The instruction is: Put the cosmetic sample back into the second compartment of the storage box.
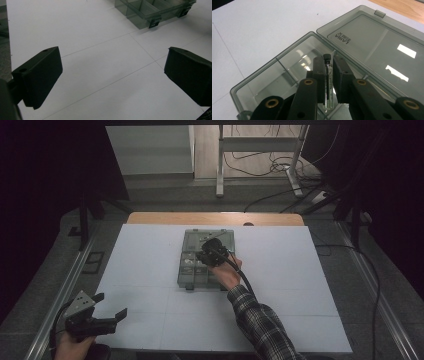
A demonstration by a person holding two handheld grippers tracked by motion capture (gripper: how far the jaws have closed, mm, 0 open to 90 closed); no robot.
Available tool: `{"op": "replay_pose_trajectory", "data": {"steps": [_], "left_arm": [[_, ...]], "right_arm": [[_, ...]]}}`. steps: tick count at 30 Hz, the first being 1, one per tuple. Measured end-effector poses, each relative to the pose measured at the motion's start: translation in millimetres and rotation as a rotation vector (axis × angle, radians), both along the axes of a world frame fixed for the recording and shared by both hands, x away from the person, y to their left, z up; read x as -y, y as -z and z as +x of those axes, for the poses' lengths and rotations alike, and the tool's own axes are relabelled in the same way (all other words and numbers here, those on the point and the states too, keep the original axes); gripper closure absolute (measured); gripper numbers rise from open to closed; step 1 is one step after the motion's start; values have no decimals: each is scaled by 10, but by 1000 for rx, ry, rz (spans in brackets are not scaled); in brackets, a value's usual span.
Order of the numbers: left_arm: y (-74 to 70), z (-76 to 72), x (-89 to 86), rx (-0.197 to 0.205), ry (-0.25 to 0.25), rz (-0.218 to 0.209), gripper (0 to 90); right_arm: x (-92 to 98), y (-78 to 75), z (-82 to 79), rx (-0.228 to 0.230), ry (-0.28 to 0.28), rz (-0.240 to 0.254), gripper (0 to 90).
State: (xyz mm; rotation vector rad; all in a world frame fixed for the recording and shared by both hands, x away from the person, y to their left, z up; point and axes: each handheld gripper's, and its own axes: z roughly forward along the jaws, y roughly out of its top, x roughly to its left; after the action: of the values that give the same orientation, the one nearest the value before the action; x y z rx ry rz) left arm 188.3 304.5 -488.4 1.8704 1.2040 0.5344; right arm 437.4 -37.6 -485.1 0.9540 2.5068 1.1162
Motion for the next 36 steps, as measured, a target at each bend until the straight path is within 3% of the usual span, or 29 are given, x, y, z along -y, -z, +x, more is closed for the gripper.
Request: {"op": "replay_pose_trajectory", "data": {"steps": [10, 23, 36], "left_arm": [[0, 1, 4, -1, 1, 4, 19], [-1, -1, 11, 0, 4, 9, 21], [-2, -1, 16, -1, 5, 13, 23]], "right_arm": [[-30, 101, 38, -31, 18, -16, 794], [-13, 88, 5, -46, 12, -21, 732], [42, 34, -80, -45, -7, -25, 612]]}}
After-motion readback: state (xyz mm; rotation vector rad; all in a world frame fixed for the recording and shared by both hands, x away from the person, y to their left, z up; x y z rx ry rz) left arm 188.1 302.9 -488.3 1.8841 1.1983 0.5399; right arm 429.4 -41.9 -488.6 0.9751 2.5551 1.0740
